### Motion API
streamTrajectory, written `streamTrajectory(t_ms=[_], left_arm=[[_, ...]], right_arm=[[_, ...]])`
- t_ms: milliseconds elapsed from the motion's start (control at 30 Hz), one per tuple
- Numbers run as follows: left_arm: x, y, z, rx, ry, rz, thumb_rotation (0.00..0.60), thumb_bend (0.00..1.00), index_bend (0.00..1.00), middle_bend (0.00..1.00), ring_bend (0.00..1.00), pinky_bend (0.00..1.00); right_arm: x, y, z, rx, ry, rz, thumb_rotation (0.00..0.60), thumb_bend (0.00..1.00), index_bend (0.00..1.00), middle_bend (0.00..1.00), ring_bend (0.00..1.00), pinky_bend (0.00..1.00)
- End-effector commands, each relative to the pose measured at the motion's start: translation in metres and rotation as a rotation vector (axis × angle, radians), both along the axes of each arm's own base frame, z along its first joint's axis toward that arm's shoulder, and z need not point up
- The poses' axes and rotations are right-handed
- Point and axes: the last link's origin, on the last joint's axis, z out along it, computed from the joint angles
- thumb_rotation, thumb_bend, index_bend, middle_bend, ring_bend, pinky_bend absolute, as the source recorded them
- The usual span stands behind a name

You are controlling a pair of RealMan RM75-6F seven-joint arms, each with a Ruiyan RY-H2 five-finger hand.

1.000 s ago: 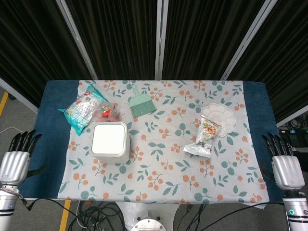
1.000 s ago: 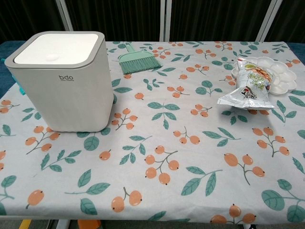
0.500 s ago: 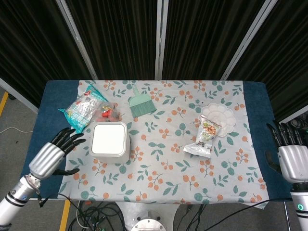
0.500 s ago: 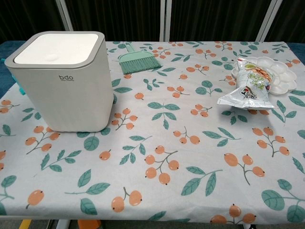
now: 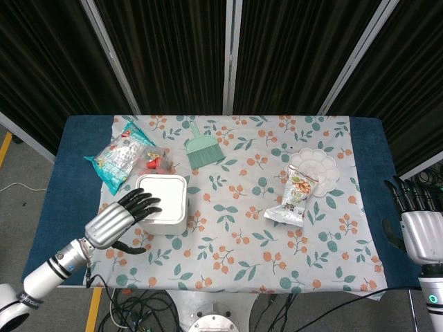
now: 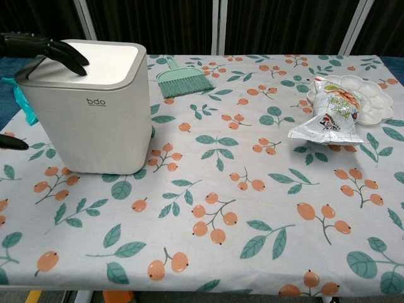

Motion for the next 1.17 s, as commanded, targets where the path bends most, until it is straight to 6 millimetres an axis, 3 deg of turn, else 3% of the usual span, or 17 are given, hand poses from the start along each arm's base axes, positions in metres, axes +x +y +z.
streamTrajectory(t_ms=[33,167,367,500,700,933,1167], left_arm=[[0.0,0.0,-0.005,-0.02,0.02,0.018,0.423,0.0,0.23,0.24,0.13,0.0],[0.003,0.0,0.008,0.05,-0.042,0.017,0.404,0.0,0.24,0.24,0.14,0.0],[-0.005,-0.001,0.054,0.281,-0.171,0.048,0.398,0.0,0.24,0.23,0.14,0.0],[-0.026,-0.006,0.081,0.414,-0.175,0.132,0.401,0.0,0.23,0.22,0.14,0.0],[-0.07,-0.021,0.104,0.577,-0.03,0.297,0.397,0.0,0.22,0.19,0.14,0.0],[-0.112,-0.058,0.099,0.605,0.043,0.513,0.4,0.0,0.22,0.19,0.14,0.0],[-0.128,-0.093,0.079,0.615,0.052,0.62,0.406,0.0,0.22,0.19,0.14,0.0]], right_arm=[[-0.002,0.001,-0.001,0.003,-0.007,-0.003,0.6,0.36,0.0,0.02,0.0,0.0],[-0.004,0.002,-0.001,-0.001,-0.014,-0.004,0.6,0.36,0.0,0.02,0.0,0.0],[-0.006,0.003,0.0,-0.008,-0.022,-0.001,0.6,0.36,0.0,0.02,0.0,0.0],[-0.009,0.003,-0.001,-0.007,-0.028,-0.006,0.6,0.36,0.0,0.02,0.0,0.0],[-0.014,0.005,-0.004,0.005,-0.035,-0.026,0.6,0.36,0.0,0.02,0.0,0.0],[-0.024,0.013,-0.015,0.039,-0.071,-0.05,0.6,0.36,0.0,0.02,0.0,0.0],[-0.033,0.024,-0.029,0.045,-0.093,-0.072,0.6,0.36,0.0,0.02,0.0,0.0]])
